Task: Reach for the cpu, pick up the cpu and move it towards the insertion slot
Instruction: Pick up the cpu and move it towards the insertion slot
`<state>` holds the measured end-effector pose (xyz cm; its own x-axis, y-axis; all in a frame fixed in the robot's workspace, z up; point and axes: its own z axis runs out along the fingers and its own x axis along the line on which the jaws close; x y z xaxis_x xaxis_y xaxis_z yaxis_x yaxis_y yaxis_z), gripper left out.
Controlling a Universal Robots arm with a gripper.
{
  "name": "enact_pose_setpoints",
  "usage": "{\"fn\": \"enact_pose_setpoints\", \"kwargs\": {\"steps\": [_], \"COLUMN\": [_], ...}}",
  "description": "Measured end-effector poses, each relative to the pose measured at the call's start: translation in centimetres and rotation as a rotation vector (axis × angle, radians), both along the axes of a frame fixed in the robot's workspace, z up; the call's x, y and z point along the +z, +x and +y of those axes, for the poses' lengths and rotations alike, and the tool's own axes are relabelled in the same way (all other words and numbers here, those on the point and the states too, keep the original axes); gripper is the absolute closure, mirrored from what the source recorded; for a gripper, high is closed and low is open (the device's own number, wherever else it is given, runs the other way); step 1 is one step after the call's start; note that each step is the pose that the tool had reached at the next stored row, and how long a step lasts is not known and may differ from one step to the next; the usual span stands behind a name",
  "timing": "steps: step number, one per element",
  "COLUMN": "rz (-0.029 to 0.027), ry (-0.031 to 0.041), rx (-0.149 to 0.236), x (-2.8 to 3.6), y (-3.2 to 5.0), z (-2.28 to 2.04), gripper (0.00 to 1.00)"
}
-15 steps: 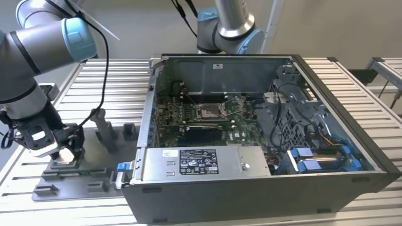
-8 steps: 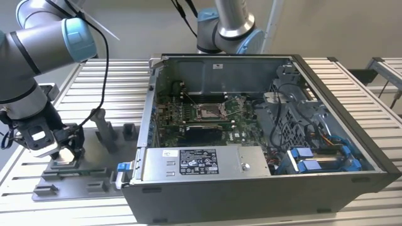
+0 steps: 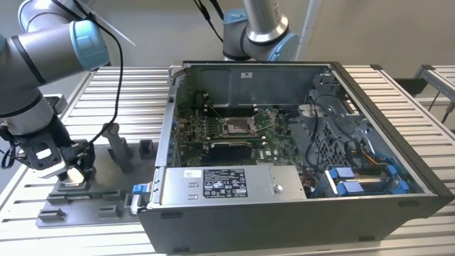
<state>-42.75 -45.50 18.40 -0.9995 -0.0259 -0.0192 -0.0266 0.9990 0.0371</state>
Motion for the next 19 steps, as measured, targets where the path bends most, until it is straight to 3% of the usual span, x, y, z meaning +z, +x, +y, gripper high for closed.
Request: {"fn": "enact_pose_setpoints", "kwargs": {"steps": [3, 11, 19], "rz": [0.0001, 0.0026, 0.0035], "ry": [0.0001, 0.0001, 0.0000], "rx": [0.000, 0.000, 0.000], "x": [0.04, 2.23, 5.64], "y": [0.00, 0.00, 0.00], "z": [0.00, 0.00, 0.00], "gripper": [1.00, 1.00, 1.00]}}
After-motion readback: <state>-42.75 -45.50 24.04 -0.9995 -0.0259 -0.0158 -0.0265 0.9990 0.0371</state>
